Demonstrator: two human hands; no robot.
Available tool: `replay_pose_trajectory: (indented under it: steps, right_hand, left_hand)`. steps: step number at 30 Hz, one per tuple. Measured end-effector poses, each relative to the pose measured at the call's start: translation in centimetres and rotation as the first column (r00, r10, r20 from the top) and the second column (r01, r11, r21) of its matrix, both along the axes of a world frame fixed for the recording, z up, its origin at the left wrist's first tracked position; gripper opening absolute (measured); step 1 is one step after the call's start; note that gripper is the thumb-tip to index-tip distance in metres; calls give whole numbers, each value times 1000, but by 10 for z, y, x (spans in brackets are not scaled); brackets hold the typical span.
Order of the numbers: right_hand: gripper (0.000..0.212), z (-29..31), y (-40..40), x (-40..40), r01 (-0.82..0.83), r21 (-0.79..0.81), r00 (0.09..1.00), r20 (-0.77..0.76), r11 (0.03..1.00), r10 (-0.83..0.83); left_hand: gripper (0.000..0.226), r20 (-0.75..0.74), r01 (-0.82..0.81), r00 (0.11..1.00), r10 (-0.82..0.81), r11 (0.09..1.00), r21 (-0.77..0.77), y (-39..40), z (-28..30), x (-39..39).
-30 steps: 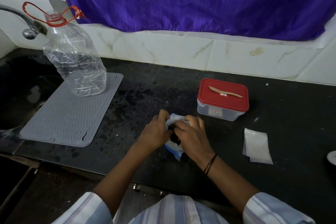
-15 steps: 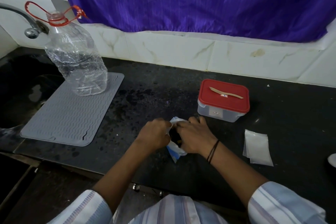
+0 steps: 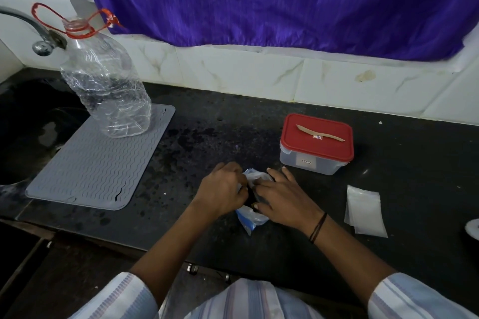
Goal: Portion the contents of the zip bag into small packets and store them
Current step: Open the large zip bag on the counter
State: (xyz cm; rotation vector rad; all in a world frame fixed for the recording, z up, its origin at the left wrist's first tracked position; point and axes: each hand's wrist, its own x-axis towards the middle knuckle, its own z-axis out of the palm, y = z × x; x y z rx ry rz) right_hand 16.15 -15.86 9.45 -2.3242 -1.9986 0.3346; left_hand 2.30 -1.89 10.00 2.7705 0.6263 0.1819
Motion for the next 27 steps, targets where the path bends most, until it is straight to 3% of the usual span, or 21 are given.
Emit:
replay_pose_trajectory:
  steps: [4, 9, 15, 19, 22, 27]
  right_hand:
    - [35, -9, -6, 2, 24, 117, 999, -35, 993, -20]
    - [25, -13, -20, 12, 96, 385, 994, -84, 918, -69]
    - [16, -17, -63, 36, 344, 415, 939, -143, 842, -314]
    - [9, -23, -103, 57, 578, 414, 810, -187, 703, -555]
    - [10, -30, -134, 70, 735, 370, 664, -220, 568, -715]
    - [19, -44, -175, 92, 896, 243, 435, -312, 371, -845]
  left_hand:
    - [18, 144, 51, 988, -61, 996, 74, -5, 2, 11]
    - [19, 218, 102, 971, -103, 995, 14, -15, -1, 39]
    - [14, 239, 226, 952, -194, 967, -116, -54, 3, 86]
    - [15, 166, 291, 952, -259, 933, -212, -86, -4, 119]
    - [15, 115, 344, 939, -325, 892, -293, -110, -9, 142]
    - [15, 40, 339, 935, -352, 858, -386, -141, -24, 173]
